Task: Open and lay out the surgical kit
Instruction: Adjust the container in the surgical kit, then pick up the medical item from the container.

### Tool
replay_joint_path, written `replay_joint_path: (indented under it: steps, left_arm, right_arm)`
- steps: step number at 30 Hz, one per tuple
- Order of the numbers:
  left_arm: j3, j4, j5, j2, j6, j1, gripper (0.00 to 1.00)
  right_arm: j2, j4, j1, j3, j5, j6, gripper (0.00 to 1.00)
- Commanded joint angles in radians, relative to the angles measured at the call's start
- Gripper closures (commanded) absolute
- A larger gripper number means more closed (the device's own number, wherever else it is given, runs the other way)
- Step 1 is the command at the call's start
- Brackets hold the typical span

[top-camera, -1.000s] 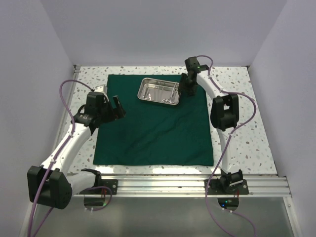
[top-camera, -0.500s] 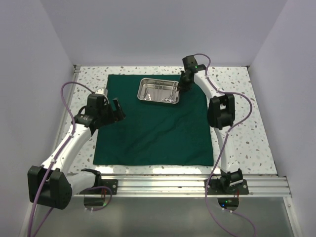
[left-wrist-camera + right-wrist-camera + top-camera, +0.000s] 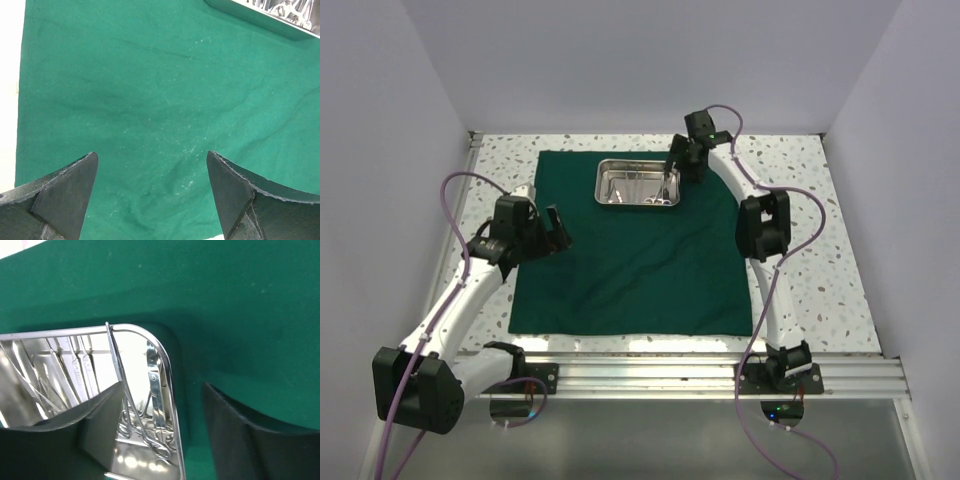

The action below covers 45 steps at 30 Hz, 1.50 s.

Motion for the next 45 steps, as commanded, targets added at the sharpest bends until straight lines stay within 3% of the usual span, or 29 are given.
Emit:
replay_joint_path:
  steps: [1, 6, 16, 29, 45]
  left_arm:
    - [-0.005, -0.009, -0.008, -0.022, 0.001, 0.006, 0.07]
    - [-0.014, 0.011, 0.004, -0.021, 0.001, 0.006, 0.07]
    - [-0.049, 0.048, 0.030, -0.028, -0.010, 0.006, 0.07]
    - [-0.097, 0.017, 0.024, -0.096, -0.011, 0.006, 0.07]
    - [-0.098, -0.041, 0.008, -0.154, -0.029, 0.005, 0.07]
  right_arm:
    - [-0.045, -0.002, -0.002, 0.036, 0.042, -0.052, 0.27]
    - [-0.163, -0.008, -0.020, -0.052, 0.176, -0.088, 0.26]
    - [-0.235, -0.023, 0.004, 0.000, 0.164, -0.114, 0.27]
    - [-0.155, -0.028, 0.066, 0.086, 0.086, -0.069, 0.31]
    - [-0.043, -0.040, 0.103, 0.085, 0.155, -0.043, 0.32]
